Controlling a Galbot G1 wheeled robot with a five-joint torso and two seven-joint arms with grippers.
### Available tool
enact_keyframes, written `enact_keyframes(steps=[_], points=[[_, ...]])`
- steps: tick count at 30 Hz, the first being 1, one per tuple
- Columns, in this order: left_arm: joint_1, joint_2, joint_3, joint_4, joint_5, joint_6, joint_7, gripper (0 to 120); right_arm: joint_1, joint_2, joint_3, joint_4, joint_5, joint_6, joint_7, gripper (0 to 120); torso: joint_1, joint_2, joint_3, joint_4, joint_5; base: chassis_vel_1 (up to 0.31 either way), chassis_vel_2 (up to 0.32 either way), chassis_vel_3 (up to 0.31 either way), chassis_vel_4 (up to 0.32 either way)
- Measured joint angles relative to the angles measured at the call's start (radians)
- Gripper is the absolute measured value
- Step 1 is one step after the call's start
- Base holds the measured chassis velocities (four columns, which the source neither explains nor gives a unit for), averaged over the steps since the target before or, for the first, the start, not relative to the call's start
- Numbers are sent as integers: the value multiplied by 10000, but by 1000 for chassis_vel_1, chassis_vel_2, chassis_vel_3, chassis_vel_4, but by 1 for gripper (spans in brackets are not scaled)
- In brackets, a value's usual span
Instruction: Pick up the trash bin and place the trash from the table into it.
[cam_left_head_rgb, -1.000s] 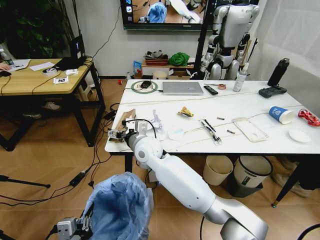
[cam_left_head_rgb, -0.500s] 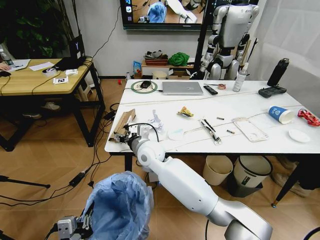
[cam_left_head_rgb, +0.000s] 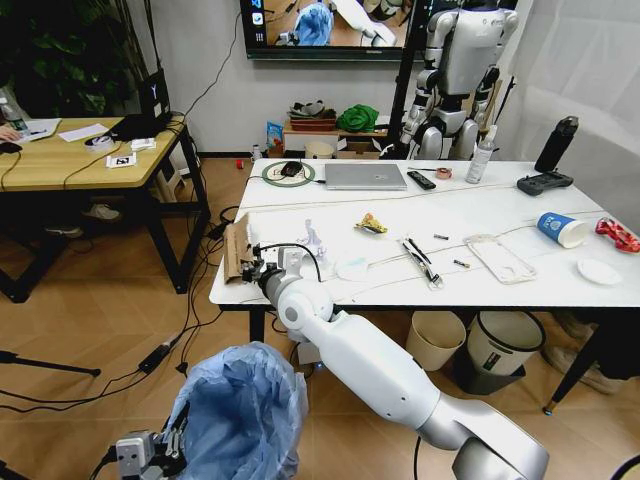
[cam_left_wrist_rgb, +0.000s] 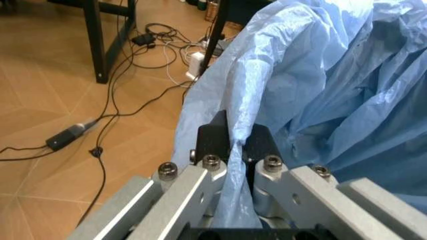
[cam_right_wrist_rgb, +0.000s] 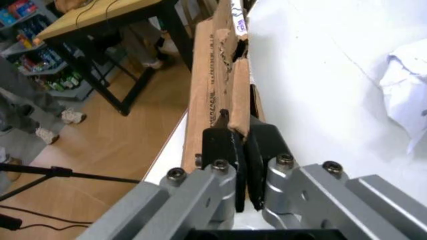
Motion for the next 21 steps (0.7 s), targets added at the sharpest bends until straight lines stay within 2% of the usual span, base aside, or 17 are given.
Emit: enact_keyframes(steps=[3, 7, 9, 14, 15, 20, 21], points=[[-29, -2, 40, 11, 7, 7, 1, 0, -1, -157, 125, 142, 33, 158, -138, 0, 0, 0, 0, 2, 1, 0, 0, 0, 0], [-82, 88, 174, 18, 2, 105, -25, 0, -195, -905, 565, 1069, 346, 618, -526, 0, 0, 0, 0, 0, 1, 0, 0, 0, 0], [-84, 103, 193, 22, -5, 117, -32, 0, -251, -1021, 642, 1260, 413, 676, -581, 0, 1, -1, 0, 0, 1, 0, 0, 0, 0], [-150, 308, 261, 59, -198, 307, -93, 0, -1051, -2654, 1374, 3697, 1335, 1369, -1868, 0, 0, 0, -1, -1, 5, 0, 0, 0, 0], [-150, 308, 261, 59, -198, 307, -93, 0, -1051, -2654, 1374, 3697, 1335, 1369, -1868, 0, 0, 0, -1, -1, 5, 0, 0, 0, 0], [-218, 415, 269, -1, -492, 525, -199, 0, -2343, -4908, 1455, 5778, 1642, 2256, -2866, 0, 0, 0, -1, -5, 1, 0, 0, 0, 0], [-218, 415, 269, -1, -492, 525, -199, 0, -2343, -4908, 1455, 5778, 1642, 2256, -2866, 0, 0, 0, -1, -5, 1, 0, 0, 0, 0]])
